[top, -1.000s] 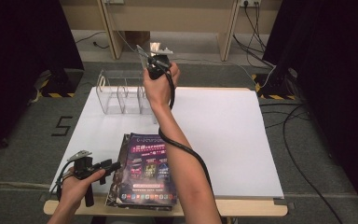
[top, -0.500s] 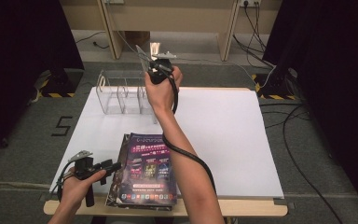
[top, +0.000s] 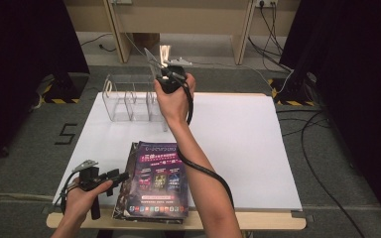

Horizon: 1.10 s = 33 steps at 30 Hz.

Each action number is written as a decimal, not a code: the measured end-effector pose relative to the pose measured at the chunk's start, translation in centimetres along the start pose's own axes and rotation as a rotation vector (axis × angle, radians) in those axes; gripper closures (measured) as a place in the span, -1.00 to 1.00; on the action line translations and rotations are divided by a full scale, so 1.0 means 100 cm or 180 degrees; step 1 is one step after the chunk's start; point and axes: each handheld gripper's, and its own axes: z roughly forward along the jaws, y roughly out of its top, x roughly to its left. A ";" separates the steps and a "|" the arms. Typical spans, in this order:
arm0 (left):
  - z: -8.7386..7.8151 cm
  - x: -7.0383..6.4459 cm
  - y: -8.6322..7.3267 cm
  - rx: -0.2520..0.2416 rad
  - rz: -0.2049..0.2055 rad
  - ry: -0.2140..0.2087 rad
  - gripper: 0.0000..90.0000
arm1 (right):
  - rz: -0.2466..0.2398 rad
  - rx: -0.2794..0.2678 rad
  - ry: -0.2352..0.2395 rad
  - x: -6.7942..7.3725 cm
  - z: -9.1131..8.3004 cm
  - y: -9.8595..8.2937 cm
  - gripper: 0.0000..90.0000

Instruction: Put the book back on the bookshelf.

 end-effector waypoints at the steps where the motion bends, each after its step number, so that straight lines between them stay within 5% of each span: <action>1: 0.000 0.000 0.000 0.0005 0.0003 0.0000 -0.02 | 0.0005 -0.0004 0.0008 0.000 -0.001 -0.001 0.25; 17: 0.002 0.000 -0.001 0.0005 0.0032 -0.0001 -0.02 | -0.0129 -0.0014 0.0115 -0.003 -0.026 -0.010 0.24; 33: 0.002 0.001 -0.002 0.0017 0.0035 0.0018 -0.02 | -0.0085 0.0086 0.0240 -0.013 -0.039 -0.025 0.24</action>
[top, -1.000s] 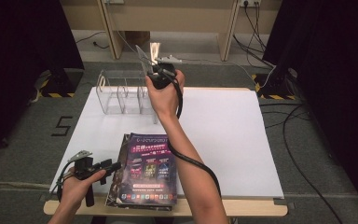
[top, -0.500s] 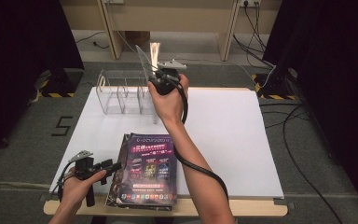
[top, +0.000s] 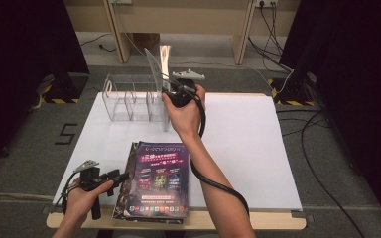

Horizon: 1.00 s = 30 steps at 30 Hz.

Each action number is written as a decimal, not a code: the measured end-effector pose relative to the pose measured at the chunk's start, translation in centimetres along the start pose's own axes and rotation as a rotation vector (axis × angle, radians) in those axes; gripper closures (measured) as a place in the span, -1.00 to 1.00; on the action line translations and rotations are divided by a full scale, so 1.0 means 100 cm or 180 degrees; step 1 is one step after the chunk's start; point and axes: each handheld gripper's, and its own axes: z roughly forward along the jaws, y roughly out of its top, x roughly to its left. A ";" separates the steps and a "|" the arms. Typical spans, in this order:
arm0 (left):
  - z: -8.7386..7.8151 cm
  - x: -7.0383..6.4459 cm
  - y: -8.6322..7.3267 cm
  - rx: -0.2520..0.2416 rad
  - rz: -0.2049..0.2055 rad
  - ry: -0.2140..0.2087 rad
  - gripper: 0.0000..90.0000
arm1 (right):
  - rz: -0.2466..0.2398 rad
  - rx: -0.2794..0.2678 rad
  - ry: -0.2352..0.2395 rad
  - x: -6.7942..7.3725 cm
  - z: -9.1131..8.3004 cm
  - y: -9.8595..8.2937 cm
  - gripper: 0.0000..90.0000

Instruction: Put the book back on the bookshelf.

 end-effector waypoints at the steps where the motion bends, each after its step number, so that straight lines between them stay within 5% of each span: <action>1: 0.000 0.000 0.000 0.0000 -0.0001 0.0001 -0.02 | 0.0002 0.0019 0.0000 -0.001 -0.001 -0.001 0.24; 30: 0.015 -0.002 0.013 0.0040 0.0129 0.0034 0.01 | 0.0116 0.0602 0.0045 -0.041 -0.029 -0.070 0.27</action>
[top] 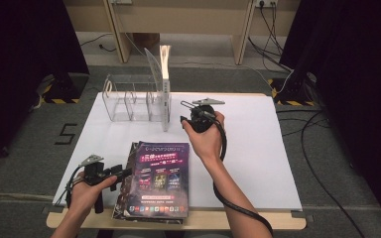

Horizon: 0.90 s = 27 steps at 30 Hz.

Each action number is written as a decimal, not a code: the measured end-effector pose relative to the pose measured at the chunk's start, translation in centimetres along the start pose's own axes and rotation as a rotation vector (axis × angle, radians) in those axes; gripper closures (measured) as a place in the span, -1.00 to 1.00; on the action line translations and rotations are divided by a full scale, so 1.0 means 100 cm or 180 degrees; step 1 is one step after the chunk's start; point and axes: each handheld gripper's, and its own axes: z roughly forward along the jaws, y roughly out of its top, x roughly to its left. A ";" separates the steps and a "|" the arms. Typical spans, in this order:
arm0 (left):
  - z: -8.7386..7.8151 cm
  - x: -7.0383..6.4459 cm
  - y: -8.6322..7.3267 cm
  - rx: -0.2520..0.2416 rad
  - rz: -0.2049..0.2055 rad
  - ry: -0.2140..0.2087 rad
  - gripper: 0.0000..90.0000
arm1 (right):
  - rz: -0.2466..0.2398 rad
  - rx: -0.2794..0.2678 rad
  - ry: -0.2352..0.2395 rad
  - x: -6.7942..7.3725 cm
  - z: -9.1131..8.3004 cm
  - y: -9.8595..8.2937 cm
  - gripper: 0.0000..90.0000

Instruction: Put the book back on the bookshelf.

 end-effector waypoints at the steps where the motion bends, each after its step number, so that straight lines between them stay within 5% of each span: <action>1: 0.001 0.000 0.001 0.0014 0.0017 0.0003 0.01 | 0.0008 0.0034 -0.0004 -0.001 0.000 -0.003 0.28; 17: 0.020 -0.004 0.005 0.0117 0.0019 0.0099 0.10 | 0.0163 0.0572 0.0136 -0.010 0.015 -0.059 0.30; 27: 0.029 -0.008 0.003 0.0186 0.0006 0.0043 0.17 | 0.0230 0.0941 0.0179 -0.014 0.034 -0.089 0.30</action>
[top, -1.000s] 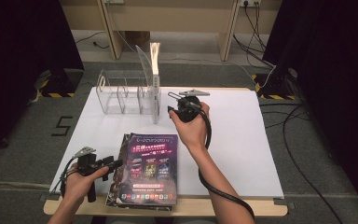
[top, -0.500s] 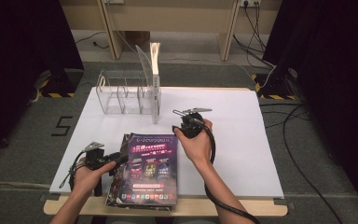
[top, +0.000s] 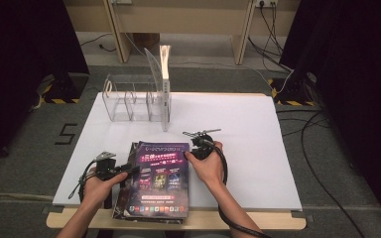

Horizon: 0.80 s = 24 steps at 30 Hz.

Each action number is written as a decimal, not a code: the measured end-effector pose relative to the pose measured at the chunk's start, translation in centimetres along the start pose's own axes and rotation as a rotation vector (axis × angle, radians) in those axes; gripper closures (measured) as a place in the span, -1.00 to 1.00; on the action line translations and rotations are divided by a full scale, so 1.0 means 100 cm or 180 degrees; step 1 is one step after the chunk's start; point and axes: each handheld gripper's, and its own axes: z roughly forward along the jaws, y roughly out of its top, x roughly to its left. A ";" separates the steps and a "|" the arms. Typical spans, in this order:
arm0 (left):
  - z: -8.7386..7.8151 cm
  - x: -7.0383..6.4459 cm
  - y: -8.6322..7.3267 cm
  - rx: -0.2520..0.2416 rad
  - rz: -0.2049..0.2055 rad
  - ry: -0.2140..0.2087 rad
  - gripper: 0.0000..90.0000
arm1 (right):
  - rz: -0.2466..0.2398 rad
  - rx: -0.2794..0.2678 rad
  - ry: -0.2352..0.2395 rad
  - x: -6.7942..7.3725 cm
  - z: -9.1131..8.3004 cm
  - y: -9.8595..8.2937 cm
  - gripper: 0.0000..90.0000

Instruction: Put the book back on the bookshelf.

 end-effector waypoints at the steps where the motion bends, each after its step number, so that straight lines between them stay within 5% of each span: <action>1: 0.000 0.000 0.000 0.0011 -0.0006 0.0001 0.17 | -0.0001 0.0021 0.0013 -0.001 0.002 -0.001 0.30; 15: 0.004 -0.002 -0.003 0.0075 0.0013 -0.0024 0.27 | 0.0110 0.0179 0.0056 -0.011 0.018 0.012 0.26; 24: 0.003 -0.004 -0.002 0.0086 0.0150 0.0040 0.33 | 0.0145 0.0189 0.0073 -0.015 0.022 0.023 0.25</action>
